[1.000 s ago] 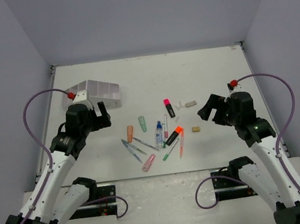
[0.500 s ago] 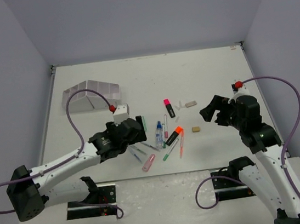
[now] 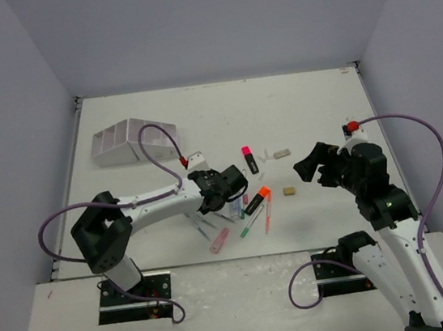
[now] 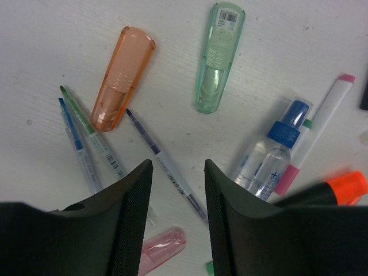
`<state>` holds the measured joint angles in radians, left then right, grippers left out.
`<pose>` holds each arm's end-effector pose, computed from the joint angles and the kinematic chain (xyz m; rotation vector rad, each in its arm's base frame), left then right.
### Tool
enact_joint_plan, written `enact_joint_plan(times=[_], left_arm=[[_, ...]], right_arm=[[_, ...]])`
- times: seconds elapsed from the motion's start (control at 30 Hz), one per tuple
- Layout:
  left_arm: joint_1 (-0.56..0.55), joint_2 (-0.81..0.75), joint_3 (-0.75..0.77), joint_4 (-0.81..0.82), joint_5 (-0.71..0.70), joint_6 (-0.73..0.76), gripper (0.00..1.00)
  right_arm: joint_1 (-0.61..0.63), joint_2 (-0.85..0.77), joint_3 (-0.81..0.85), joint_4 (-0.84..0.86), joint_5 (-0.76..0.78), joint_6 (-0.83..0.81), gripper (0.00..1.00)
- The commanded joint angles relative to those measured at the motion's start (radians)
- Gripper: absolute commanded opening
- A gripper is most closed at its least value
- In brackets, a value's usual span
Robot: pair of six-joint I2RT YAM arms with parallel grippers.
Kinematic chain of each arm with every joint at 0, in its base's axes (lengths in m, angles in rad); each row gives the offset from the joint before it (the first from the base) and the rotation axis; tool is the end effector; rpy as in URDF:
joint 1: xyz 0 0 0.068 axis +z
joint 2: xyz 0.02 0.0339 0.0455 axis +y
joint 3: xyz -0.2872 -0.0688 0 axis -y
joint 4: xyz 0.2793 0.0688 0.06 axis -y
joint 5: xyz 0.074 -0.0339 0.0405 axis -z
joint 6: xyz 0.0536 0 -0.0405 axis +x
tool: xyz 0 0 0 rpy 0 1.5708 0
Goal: Sort the stationery into containers
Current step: Pick up the pen from the center of the board.
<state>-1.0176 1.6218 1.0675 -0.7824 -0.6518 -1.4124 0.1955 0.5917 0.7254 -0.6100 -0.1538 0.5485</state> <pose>0.2014 -0.2643 0.1909 -0.5767 2.3862 0.0184 0.1586 0.0398 0.3122 0.2712 2.0810 0.6148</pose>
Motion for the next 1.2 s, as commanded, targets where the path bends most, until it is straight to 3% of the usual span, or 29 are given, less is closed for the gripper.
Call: enact_joint_plan(times=[0.0, 0.23, 0.7, 1.17], left_arm=[[-0.004, 0.119, 0.12, -0.15, -0.03, -0.155, 0.43], [-0.007, 0.138, 0.06, -0.032, 0.047, -0.148, 0.4], [-0.018, 0.177, 0.018, 0.0, 0.099, -0.171, 0.36], [-0.024, 0.216, -0.007, 0.097, 0.127, -0.13, 0.22]], right_arm=[[0.003, 0.0, 0.019, 0.035, -0.048, -0.018, 0.89], [0.002, 0.005, 0.019, 0.042, -0.078, -0.019, 0.89], [0.002, 0.005, 0.014, 0.05, -0.111, -0.022, 0.89], [0.003, -0.017, 0.006, 0.058, -0.127, -0.023, 0.9]])
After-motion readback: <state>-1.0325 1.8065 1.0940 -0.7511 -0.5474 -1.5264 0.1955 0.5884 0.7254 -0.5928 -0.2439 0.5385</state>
